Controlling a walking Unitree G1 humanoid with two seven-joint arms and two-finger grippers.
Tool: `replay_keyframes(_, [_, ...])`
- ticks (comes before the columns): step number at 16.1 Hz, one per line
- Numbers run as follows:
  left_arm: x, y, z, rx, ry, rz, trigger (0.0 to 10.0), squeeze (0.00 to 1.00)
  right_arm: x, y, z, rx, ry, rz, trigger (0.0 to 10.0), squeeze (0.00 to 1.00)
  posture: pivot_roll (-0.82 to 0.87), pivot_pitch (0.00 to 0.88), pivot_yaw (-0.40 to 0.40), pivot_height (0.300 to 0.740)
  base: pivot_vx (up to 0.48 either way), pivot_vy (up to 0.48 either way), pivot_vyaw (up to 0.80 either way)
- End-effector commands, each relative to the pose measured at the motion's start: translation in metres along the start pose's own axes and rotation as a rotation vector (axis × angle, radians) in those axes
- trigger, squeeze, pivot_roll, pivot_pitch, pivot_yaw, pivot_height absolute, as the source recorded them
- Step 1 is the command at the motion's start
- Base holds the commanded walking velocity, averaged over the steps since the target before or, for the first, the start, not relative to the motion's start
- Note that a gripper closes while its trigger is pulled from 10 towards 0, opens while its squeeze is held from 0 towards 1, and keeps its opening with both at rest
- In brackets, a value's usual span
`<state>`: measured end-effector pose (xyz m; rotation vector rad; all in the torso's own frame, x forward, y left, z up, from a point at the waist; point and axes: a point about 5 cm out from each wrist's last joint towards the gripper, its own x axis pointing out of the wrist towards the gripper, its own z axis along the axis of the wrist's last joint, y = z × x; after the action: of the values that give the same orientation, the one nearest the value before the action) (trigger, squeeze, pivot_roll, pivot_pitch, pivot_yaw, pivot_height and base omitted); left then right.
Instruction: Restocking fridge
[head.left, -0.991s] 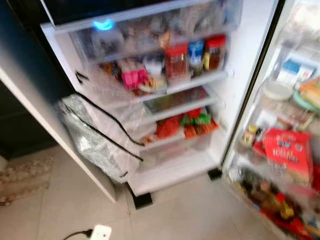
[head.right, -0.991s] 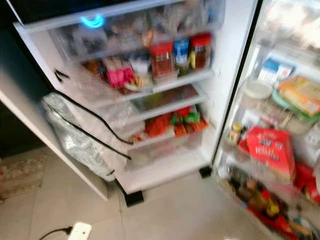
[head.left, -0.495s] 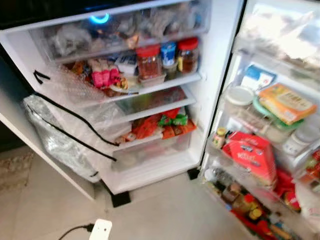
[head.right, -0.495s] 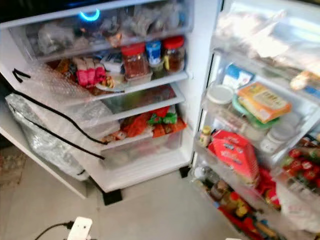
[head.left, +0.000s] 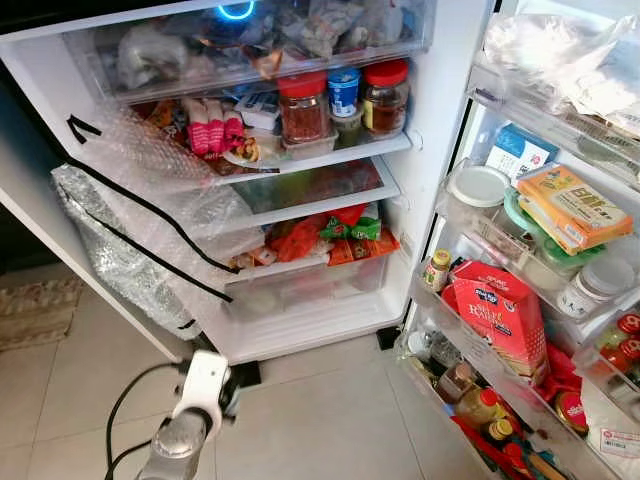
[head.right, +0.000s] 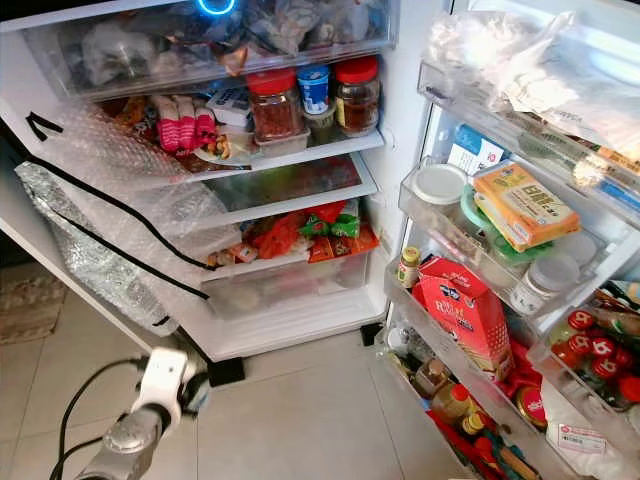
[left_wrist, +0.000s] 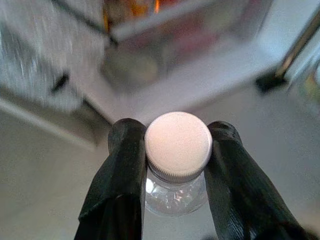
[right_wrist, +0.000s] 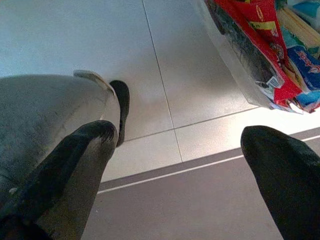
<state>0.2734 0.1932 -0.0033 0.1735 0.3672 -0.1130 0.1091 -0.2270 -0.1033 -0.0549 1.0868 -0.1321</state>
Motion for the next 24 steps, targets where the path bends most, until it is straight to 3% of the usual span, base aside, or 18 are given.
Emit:
replay_keyframes(1, [-0.001,-0.002,0.004,-0.014,-0.044,-0.021,10.0,0.0,-0.001,0.002,-0.006,-0.009,0.017,0.003,10.0,0.0,-0.06,0.14,0.048,0.74,0.0,0.0,0.0])
replay_keyframes(3, [-0.004,-0.02,0.017,-0.023,-0.153,-0.102,10.0,0.0,-0.001,0.002,-0.007,-0.008,0.016,0.002,10.0,0.0,-0.05,0.149,0.047,0.74,0.0,0.0,0.0])
replay_keyframes(5, [-0.01,-0.025,0.018,-0.1,-0.194,-0.081,10.0,0.0,-0.002,0.001,-0.008,-0.008,0.016,0.0,10.0,0.0,-0.05,0.149,0.042,0.74,0.0,0.0,0.0])
replay_keyframes(8, [-0.018,-0.033,0.018,-0.138,-0.234,-0.082,10.0,0.0,-0.002,-0.005,-0.006,-0.019,0.013,-0.004,10.0,0.0,-0.05,0.154,0.016,0.74,0.0,0.0,0.0])
replay_keyframes(11, [-0.015,-0.029,0.026,-0.135,-0.246,-0.071,10.0,0.0,-0.003,-0.014,-0.005,-0.025,0.018,-0.02,10.0,0.0,-0.05,0.155,0.018,0.74,0.0,0.0,0.0])
replay_keyframes(16, [-0.012,-0.028,0.029,-0.146,-0.227,-0.066,10.0,0.0,-0.001,-0.006,-0.002,-0.024,0.014,-0.021,10.0,0.0,-0.05,0.164,0.026,0.74,0.0,0.0,0.0])
replay_keyframes(24, [-0.01,-0.026,0.032,-0.151,-0.23,-0.065,10.0,0.0,-0.002,-0.008,-0.004,-0.036,0.013,-0.037,10.0,0.0,-0.06,0.133,0.035,0.74,0.063,0.0,0.0])
